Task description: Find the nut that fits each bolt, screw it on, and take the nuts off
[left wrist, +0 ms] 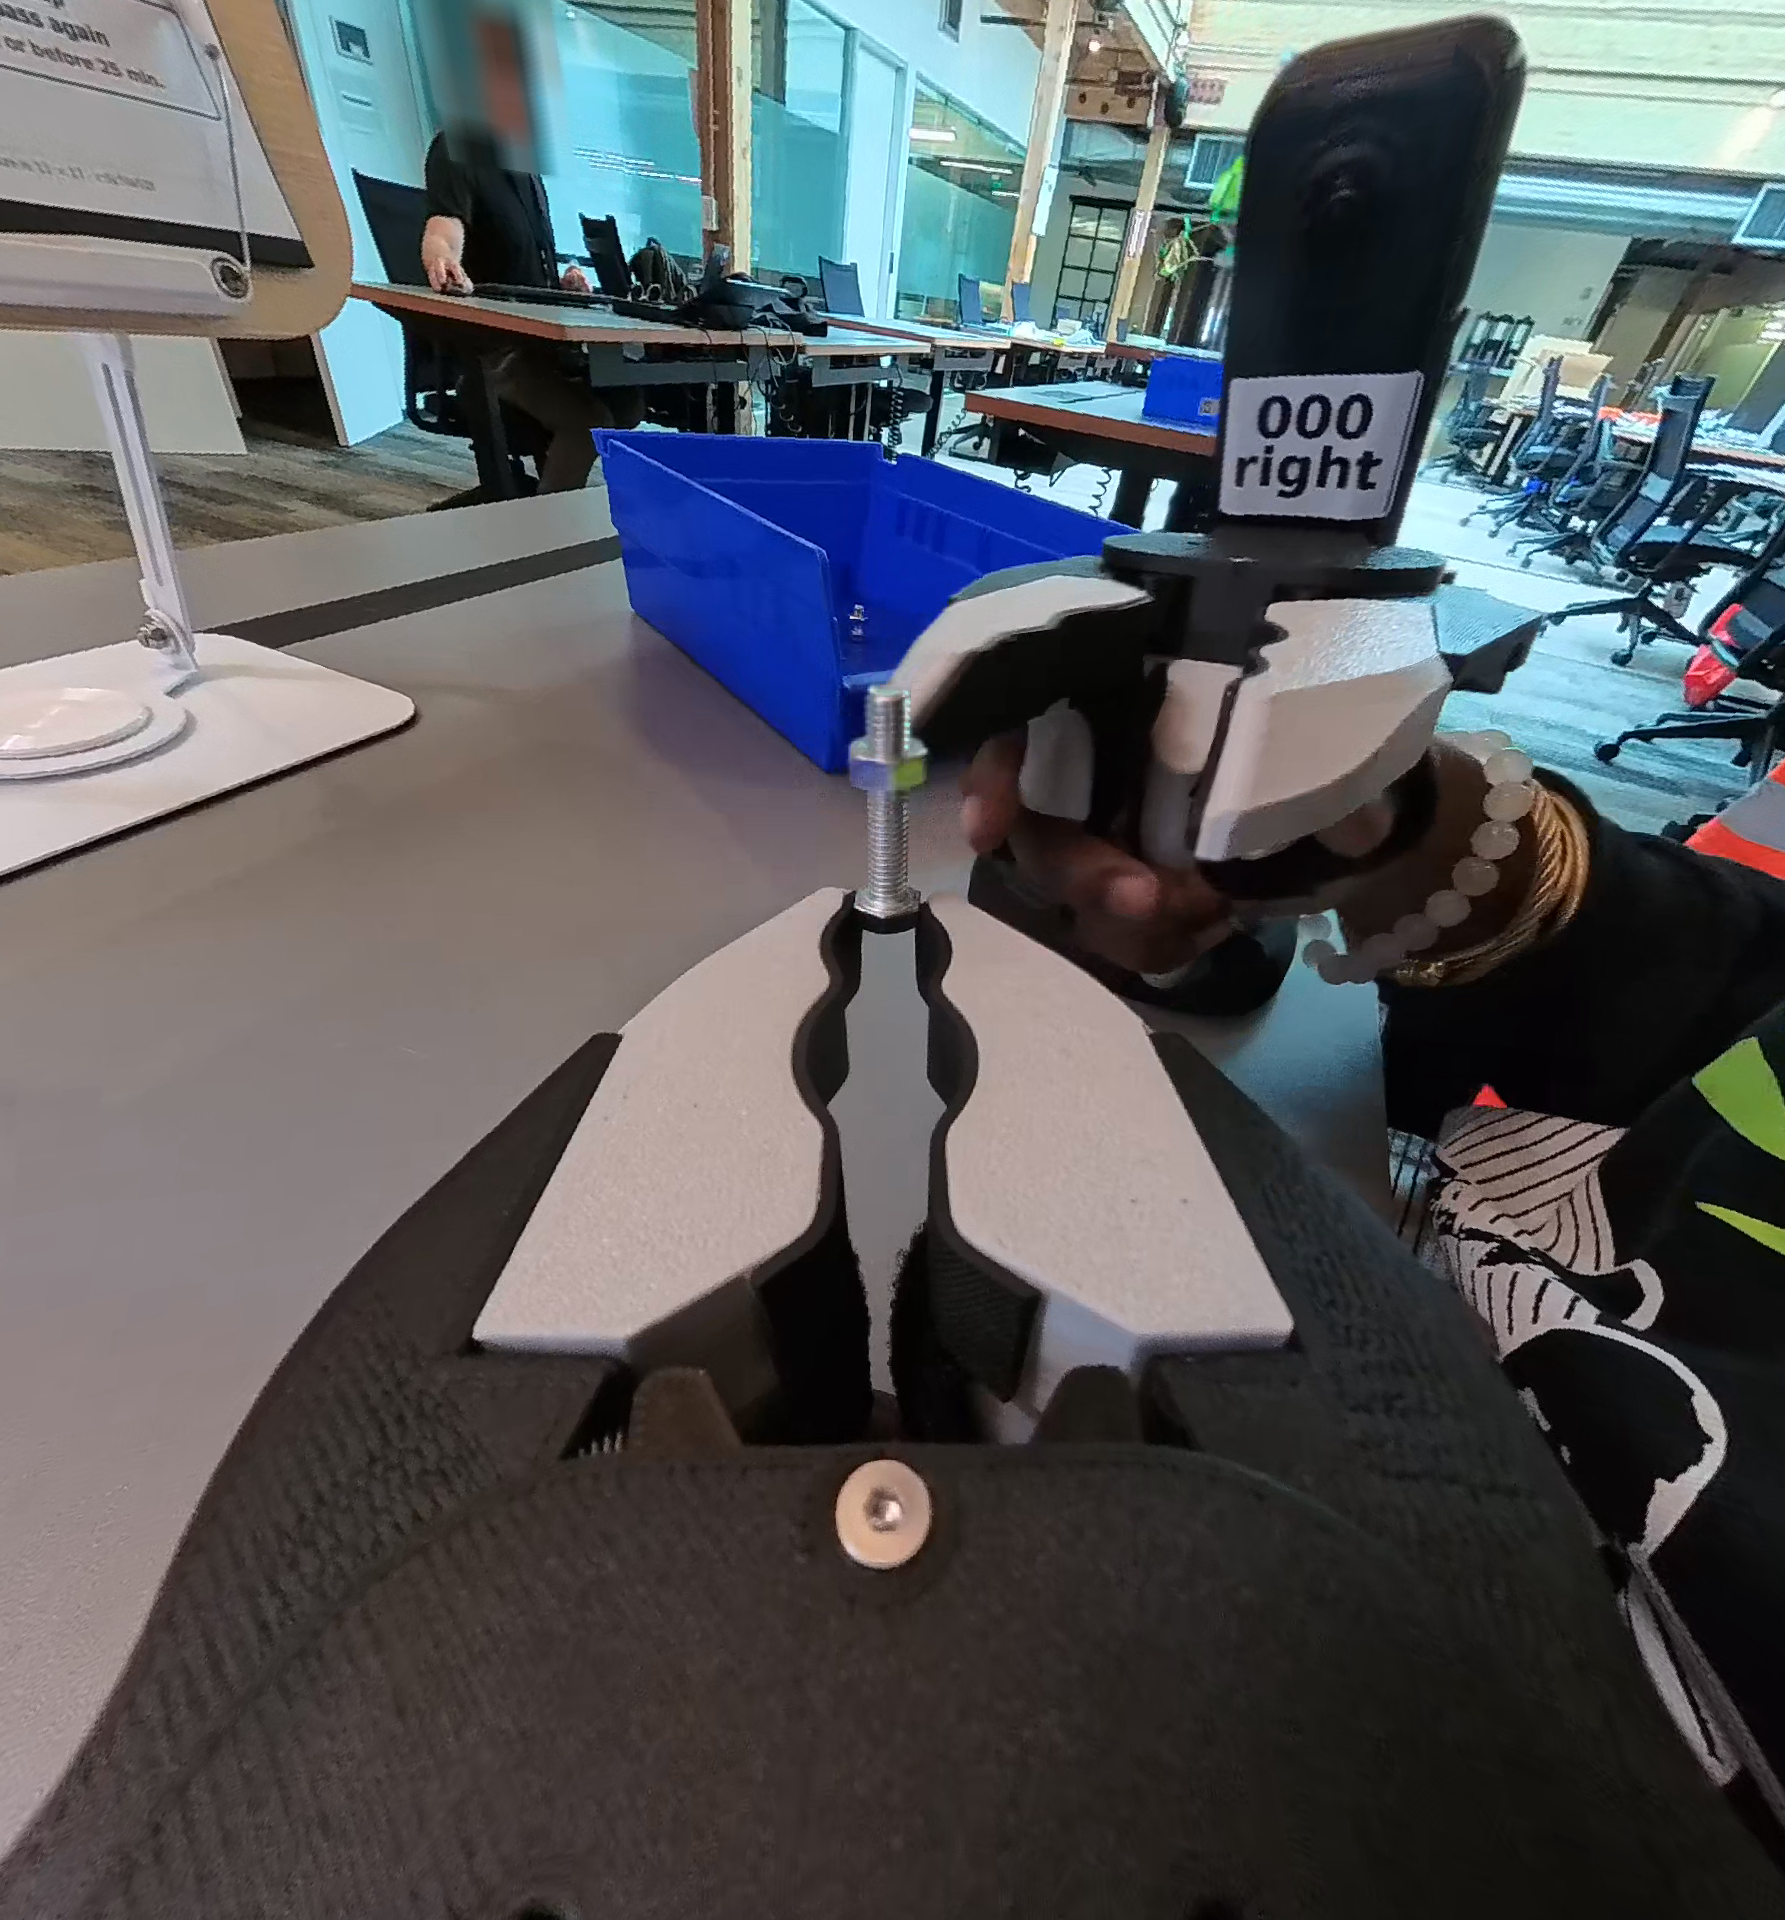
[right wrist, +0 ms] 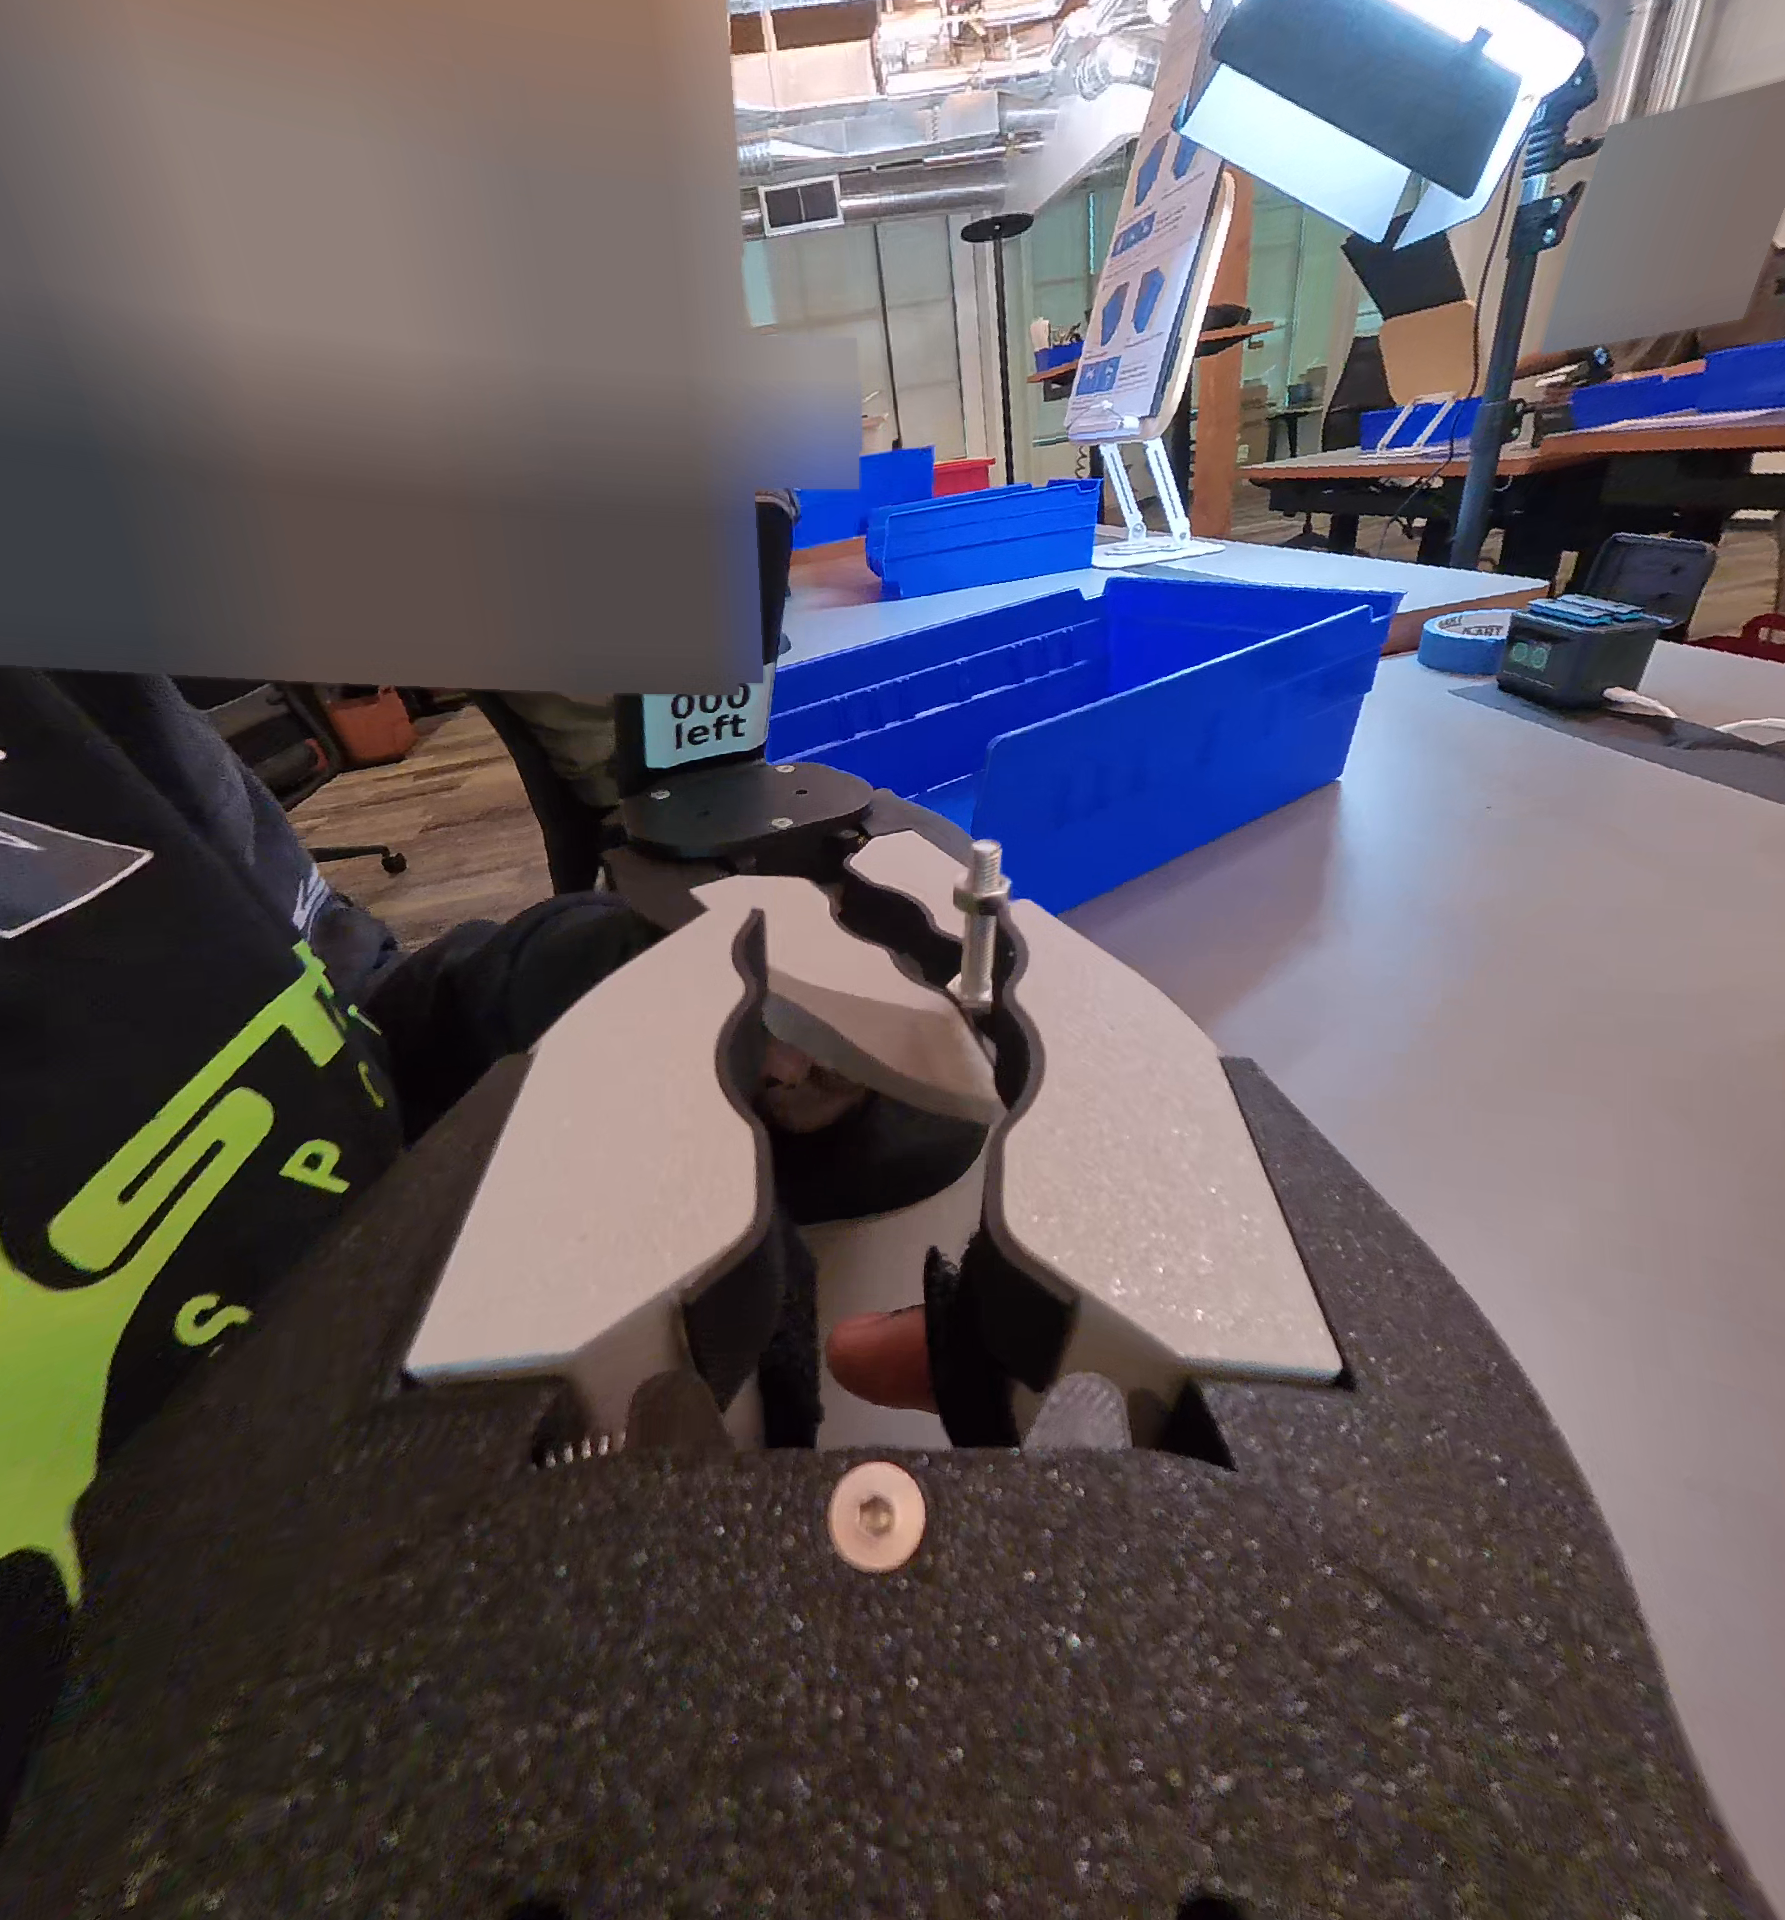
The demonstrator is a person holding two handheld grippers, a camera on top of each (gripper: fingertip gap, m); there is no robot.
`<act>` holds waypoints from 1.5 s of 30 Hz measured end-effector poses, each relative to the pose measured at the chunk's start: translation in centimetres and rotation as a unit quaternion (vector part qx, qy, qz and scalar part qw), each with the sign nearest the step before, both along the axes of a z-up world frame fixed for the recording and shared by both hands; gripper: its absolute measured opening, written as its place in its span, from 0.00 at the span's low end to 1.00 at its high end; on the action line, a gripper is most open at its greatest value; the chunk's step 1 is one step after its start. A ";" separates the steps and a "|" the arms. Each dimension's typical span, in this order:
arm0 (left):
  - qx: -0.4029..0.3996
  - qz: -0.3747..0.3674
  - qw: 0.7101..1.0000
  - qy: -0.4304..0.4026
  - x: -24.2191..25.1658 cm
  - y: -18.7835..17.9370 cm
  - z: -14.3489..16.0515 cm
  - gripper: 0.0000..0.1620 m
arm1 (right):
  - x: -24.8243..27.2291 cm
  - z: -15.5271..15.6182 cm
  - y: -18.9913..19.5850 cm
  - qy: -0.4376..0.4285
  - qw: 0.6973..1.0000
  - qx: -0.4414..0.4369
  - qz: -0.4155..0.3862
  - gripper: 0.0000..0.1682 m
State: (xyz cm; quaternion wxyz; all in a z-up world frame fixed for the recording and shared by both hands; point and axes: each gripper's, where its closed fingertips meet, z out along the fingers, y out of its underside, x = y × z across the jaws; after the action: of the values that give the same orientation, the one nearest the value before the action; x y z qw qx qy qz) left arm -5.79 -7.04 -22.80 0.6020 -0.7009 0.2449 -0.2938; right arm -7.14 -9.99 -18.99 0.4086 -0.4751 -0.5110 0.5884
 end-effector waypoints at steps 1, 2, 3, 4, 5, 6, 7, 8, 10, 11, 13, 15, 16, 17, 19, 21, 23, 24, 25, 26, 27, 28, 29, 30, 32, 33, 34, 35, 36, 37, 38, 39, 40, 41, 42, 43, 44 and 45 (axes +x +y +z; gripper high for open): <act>0.000 0.000 1.000 -0.001 0.0 0.0 0.0 0.06 | 0.3 0.0 -0.1 0.001 1.000 0.000 0.004 0.21; -0.001 0.000 1.000 -0.002 0.0 0.0 0.0 0.06 | 0.6 0.0 -0.1 0.001 1.000 -0.001 0.006 0.20; -0.001 0.000 1.000 -0.002 0.0 0.0 0.0 0.06 | 0.8 0.1 0.0 0.001 1.000 0.000 0.001 0.19; -0.001 0.000 1.000 -0.002 0.0 0.0 0.0 0.06 | 0.9 0.1 0.3 0.002 1.000 0.001 -0.006 0.19; 0.000 -0.001 1.000 -0.001 0.0 0.0 0.0 0.06 | 0.9 0.2 0.6 0.005 1.000 0.001 -0.013 0.20; 0.000 -0.002 1.000 0.001 0.0 0.0 0.0 0.06 | 0.8 0.3 0.8 0.009 1.000 0.000 -0.017 0.20; 0.000 -0.003 1.000 0.002 0.1 -0.1 0.0 0.06 | 0.6 0.4 1.0 0.012 1.000 -0.001 -0.019 0.21; 0.001 -0.004 1.000 0.003 0.1 -0.1 0.0 0.06 | 0.3 0.5 1.1 0.013 1.000 -0.002 -0.020 0.23; 0.001 -0.007 1.000 0.005 0.2 -0.1 -0.1 0.06 | -0.4 0.4 1.1 0.011 1.000 0.000 -0.015 0.25; 0.001 -0.008 1.000 0.006 0.2 -0.2 -0.1 0.06 | -0.8 0.3 0.9 0.008 1.000 0.001 -0.010 0.25; 0.002 -0.010 1.000 0.008 0.3 -0.2 -0.1 0.06 | -1.6 0.2 0.6 0.003 1.000 0.005 0.001 0.26; 0.001 -0.010 1.000 0.009 0.3 -0.2 -0.1 0.06 | -2.1 0.0 0.2 -0.003 1.000 0.008 0.009 0.26; 0.001 -0.010 1.000 0.009 0.3 -0.2 -0.1 0.06 | -2.3 -0.1 0.0 -0.006 1.000 0.010 0.013 0.26; 0.001 -0.010 1.000 0.008 0.3 -0.2 -0.1 0.06 | -2.4 -0.1 -0.1 -0.007 1.000 0.011 0.016 0.26; 0.001 -0.008 1.000 0.007 0.2 -0.2 -0.1 0.06 | -2.3 -0.1 -0.1 -0.008 1.000 0.013 0.013 0.27; 0.000 -0.005 1.000 0.004 0.1 -0.1 -0.1 0.06 | -1.9 -0.1 0.0 -0.007 1.000 0.010 0.008 0.27; -0.001 -0.003 1.000 0.001 0.0 -0.1 0.0 0.06 | -1.3 -0.1 0.1 -0.007 1.000 0.006 0.002 0.26; -0.001 -0.001 1.000 0.000 0.0 0.0 0.0 0.06 | -1.0 -0.1 0.2 -0.007 1.000 0.006 -0.002 0.25; -0.001 -0.002 1.000 0.000 0.0 0.0 0.0 0.06 | -0.7 -0.1 0.3 -0.007 1.000 0.005 -0.005 0.25; -0.001 -0.002 1.000 0.001 0.0 0.0 0.0 0.06 | -0.3 -0.1 0.3 -0.008 1.000 0.005 -0.007 0.24; -0.001 -0.001 1.000 0.001 0.0 0.0 -0.1 0.06 | 0.0 -0.1 0.2 -0.007 1.000 0.005 -0.004 0.22; -0.002 -0.001 1.000 0.001 0.0 0.0 -0.1 0.06 | 0.3 0.0 0.1 -0.004 1.000 0.005 0.001 0.18; -0.002 -0.002 1.000 0.002 0.0 0.0 -0.1 0.06 | 0.6 0.1 0.1 -0.001 1.000 0.004 0.001 0.17; -0.002 -0.002 1.000 0.002 0.0 0.0 -0.1 0.06 | 0.7 0.2 0.4 0.001 1.000 0.004 -0.006 0.17; -0.001 -0.002 1.000 0.004 0.1 0.0 -0.1 0.06 | 0.6 0.3 1.1 0.005 1.000 0.004 -0.021 0.18; -0.001 -0.003 1.000 0.005 0.1 -0.1 -0.1 0.06 | 0.4 0.4 1.3 0.007 1.000 0.002 -0.024 0.19; 0.000 -0.004 1.000 0.006 0.1 -0.1 -0.1 0.06 | 0.1 0.4 1.3 0.007 1.000 0.000 -0.023 0.20; 0.001 -0.005 1.000 0.007 0.2 -0.1 -0.1 0.06 | -0.2 0.3 1.3 0.006 1.000 -0.001 -0.021 0.22; 0.001 -0.006 1.000 0.008 0.2 -0.1 -0.1 0.06 | -0.6 0.3 1.3 0.004 1.000 0.000 -0.017 0.23; 0.001 -0.007 1.000 0.009 0.3 -0.2 -0.2 0.06 | -1.0 0.2 1.2 0.002 1.000 0.001 -0.013 0.24; 0.001 -0.008 1.000 0.010 0.3 -0.2 -0.2 0.06 | -1.4 0.1 1.0 0.000 1.000 0.002 -0.008 0.24; 0.001 -0.010 1.000 0.011 0.3 -0.2 -0.2 0.06 | -1.7 0.0 0.8 -0.002 1.000 0.003 -0.002 0.25; 0.001 -0.010 1.000 0.012 0.4 -0.2 -0.2 0.06 | -2.1 -0.1 0.6 -0.004 1.000 0.003 0.003 0.25; 0.001 -0.011 1.000 0.013 0.4 -0.2 -0.2 0.06 | -2.3 -0.2 0.5 -0.006 1.000 0.003 0.008 0.25; 0.001 -0.010 1.000 0.013 0.4 -0.2 -0.2 0.06 | -2.4 -0.2 0.3 -0.009 1.000 0.004 0.012 0.25; 0.001 -0.010 1.000 0.013 0.4 -0.2 -0.2 0.06 | -2.5 -0.3 0.2 -0.011 1.000 0.005 0.015 0.25; 0.000 -0.008 1.000 0.011 0.3 -0.2 -0.2 0.06 | -2.4 -0.4 0.0 -0.013 1.000 0.006 0.017 0.25; -0.001 -0.006 1.000 0.010 0.2 -0.1 -0.2 0.06 | -2.3 -0.4 0.0 -0.014 1.000 0.006 0.017 0.25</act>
State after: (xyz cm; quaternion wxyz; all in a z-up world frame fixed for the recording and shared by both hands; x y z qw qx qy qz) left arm -5.56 -7.16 -23.01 0.5973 -0.7026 0.2547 -0.2910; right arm -9.44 -10.01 -19.36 0.3944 -0.4720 -0.5280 0.5855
